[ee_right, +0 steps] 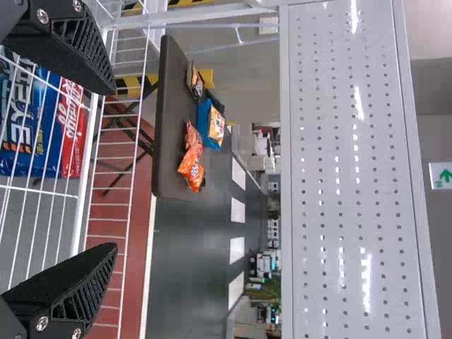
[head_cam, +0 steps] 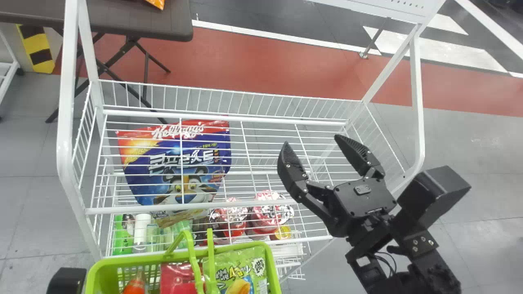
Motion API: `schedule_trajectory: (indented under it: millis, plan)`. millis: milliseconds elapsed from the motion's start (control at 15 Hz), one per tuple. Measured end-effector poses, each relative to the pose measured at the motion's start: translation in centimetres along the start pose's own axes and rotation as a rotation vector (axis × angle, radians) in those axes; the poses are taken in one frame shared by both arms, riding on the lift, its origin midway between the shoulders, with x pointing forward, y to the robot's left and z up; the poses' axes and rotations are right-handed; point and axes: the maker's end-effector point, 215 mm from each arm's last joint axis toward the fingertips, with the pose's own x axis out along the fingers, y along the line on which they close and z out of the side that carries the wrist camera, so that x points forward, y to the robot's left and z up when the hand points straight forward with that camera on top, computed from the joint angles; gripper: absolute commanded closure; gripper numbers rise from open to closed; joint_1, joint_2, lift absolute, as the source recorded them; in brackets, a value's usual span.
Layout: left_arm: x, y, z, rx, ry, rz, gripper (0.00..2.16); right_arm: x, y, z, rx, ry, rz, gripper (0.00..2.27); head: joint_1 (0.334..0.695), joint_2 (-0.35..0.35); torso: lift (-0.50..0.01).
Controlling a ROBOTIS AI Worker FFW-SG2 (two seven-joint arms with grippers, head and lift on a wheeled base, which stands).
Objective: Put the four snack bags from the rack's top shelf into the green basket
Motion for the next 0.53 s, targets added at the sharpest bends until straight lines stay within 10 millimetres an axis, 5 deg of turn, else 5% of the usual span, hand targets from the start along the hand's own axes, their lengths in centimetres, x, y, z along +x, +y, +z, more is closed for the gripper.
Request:
schedule_trajectory:
  millis: [533]
  plan:
    - [-0.14, 0.03, 0.02, 0.000, -0.001, -0.002, 1.75, -0.24, -0.39, 1.40, -0.028, -0.094, -0.008, 0.03, 0.695, -0.350, 0.000]
